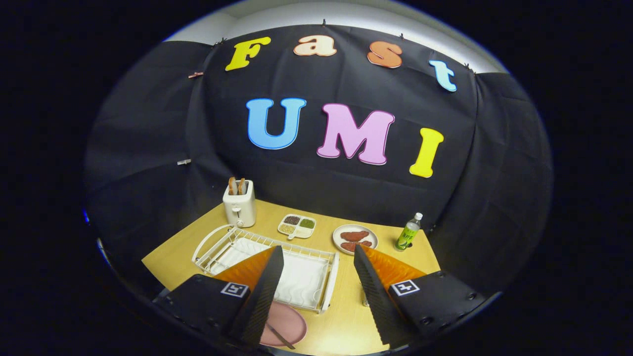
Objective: Take the plate from the dish rack, then take the spoon from the basket and place it into the plate.
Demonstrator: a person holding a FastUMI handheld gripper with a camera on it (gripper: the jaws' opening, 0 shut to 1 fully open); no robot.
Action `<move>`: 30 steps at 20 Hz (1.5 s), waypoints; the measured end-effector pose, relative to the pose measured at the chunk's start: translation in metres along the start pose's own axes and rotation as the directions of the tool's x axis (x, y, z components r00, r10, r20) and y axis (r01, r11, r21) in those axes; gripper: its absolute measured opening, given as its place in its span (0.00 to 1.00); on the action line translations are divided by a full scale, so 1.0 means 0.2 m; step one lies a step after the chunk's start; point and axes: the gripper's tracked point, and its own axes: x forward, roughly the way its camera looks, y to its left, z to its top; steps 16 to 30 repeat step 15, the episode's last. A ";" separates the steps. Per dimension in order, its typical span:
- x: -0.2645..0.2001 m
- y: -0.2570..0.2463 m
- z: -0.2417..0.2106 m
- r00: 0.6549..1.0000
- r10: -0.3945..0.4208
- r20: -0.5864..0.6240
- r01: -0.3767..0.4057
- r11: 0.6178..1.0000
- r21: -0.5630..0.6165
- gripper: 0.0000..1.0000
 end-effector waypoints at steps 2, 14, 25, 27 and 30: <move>-0.03 -0.02 0.04 1.000 -0.022 0.021 0.022 1.000 0.001 0.96; -0.12 -0.18 0.06 0.990 -0.127 0.065 0.122 0.990 0.067 0.98; -0.13 -0.18 0.05 0.989 -0.132 0.064 0.127 0.989 0.072 0.98; -0.13 -0.18 0.05 0.989 -0.132 0.064 0.127 0.989 0.072 0.98; -0.13 -0.18 0.05 0.989 -0.132 0.064 0.127 0.989 0.072 0.98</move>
